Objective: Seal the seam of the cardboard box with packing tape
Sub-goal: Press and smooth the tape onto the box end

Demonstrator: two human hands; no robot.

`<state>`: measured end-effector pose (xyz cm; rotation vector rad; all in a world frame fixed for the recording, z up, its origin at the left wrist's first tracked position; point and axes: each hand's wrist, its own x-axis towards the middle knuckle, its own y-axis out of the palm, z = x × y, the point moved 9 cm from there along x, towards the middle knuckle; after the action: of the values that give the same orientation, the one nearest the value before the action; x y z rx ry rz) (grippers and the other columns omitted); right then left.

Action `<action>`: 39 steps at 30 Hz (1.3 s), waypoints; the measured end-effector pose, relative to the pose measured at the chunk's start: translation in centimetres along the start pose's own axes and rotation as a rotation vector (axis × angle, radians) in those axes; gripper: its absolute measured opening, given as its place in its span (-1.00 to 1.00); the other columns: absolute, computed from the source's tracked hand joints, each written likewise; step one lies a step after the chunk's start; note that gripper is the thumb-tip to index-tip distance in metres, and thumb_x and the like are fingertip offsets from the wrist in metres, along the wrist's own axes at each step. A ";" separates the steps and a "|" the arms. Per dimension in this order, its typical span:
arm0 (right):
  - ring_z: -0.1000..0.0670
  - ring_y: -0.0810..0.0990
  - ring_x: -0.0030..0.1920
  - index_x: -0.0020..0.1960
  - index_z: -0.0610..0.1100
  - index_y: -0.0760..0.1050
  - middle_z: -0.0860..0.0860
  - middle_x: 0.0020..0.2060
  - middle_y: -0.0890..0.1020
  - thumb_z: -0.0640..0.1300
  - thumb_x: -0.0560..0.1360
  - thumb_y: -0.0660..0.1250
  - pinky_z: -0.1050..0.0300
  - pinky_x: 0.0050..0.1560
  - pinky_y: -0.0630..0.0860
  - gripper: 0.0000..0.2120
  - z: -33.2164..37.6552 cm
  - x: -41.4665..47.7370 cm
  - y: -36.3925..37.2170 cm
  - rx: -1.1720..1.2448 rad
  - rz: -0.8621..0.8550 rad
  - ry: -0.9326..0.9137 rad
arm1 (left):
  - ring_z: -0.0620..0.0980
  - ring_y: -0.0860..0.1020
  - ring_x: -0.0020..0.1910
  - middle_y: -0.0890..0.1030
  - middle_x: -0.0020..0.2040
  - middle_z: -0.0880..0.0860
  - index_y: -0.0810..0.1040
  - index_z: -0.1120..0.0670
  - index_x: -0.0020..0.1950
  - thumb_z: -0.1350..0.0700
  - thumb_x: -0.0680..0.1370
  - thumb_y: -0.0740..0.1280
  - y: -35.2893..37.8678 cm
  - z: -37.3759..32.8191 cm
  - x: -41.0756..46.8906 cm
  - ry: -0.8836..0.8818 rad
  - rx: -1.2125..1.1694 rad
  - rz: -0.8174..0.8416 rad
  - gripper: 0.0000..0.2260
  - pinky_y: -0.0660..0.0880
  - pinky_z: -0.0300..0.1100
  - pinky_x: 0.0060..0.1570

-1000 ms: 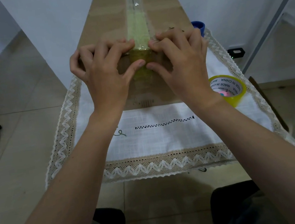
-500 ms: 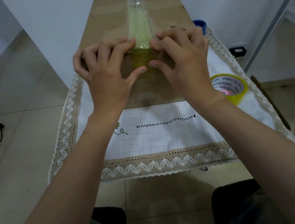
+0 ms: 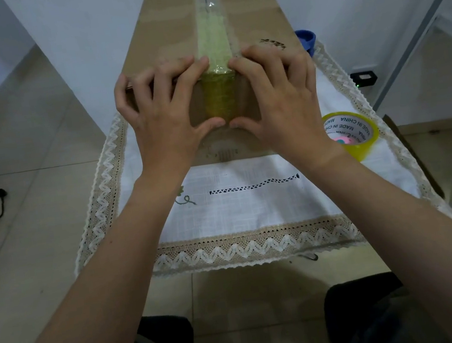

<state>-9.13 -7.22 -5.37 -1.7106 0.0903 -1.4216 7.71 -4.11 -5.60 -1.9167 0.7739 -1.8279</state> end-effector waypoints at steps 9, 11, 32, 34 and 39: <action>-0.18 0.48 0.25 0.33 0.02 0.57 0.00 0.27 0.59 0.36 0.50 0.38 -0.07 0.35 0.27 -0.44 0.1 0.6 -0.9 0.080 -0.062 0.064 | 0.05 0.49 0.30 0.57 0.33 -0.20 0.54 -0.25 0.40 -0.42 0.42 0.38 -0.8 0.4 0.8 -0.027 -0.079 -0.037 -0.41 0.27 0.18 0.37; -0.17 0.49 0.19 0.29 0.05 0.59 0.02 0.20 0.60 0.32 0.57 0.31 -0.04 0.28 0.29 -0.55 0.1 1.0 -1.2 0.092 -0.075 0.096 | 0.02 0.49 0.26 0.60 0.28 -0.23 0.60 -0.26 0.33 -0.39 0.50 0.34 -1.1 0.4 1.0 -0.073 -0.143 -0.094 -0.55 0.28 0.15 0.34; -0.23 0.51 0.03 0.03 0.00 0.64 -0.01 -0.02 0.62 0.30 0.48 0.42 -0.03 0.08 0.26 -0.62 -0.1 1.8 -1.2 0.103 -0.151 0.191 | -0.04 0.43 0.19 0.65 0.21 -0.22 0.65 -0.25 0.29 -0.31 0.54 0.36 -1.1 0.9 1.3 -0.074 -0.227 -0.153 -0.63 0.28 0.12 0.24; -0.20 0.47 0.09 0.14 0.00 0.61 -0.02 0.09 0.62 0.30 0.45 0.44 -0.07 0.17 0.32 -0.56 0.1 1.3 -0.6 0.072 -0.119 0.162 | -0.06 0.37 0.22 0.62 0.27 -0.21 0.60 -0.25 0.36 -0.36 0.50 0.36 -0.8 0.9 1.0 -0.039 -0.167 -0.105 -0.54 0.29 0.14 0.27; -0.15 0.37 0.25 0.36 0.01 0.52 -0.03 0.32 0.57 0.33 0.35 0.50 -0.18 0.38 0.34 -0.31 0.0 0.3 0.4 0.021 -0.065 0.099 | -0.02 0.31 0.31 0.52 0.41 -0.17 0.44 -0.25 0.49 -0.44 0.39 0.38 -0.2 0.9 0.3 0.030 -0.027 0.013 -0.30 0.24 0.16 0.38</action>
<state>-8.89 -7.64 -5.38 -1.6396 0.0742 -1.5500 8.61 -4.24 -5.29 -1.9004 0.8225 -1.8519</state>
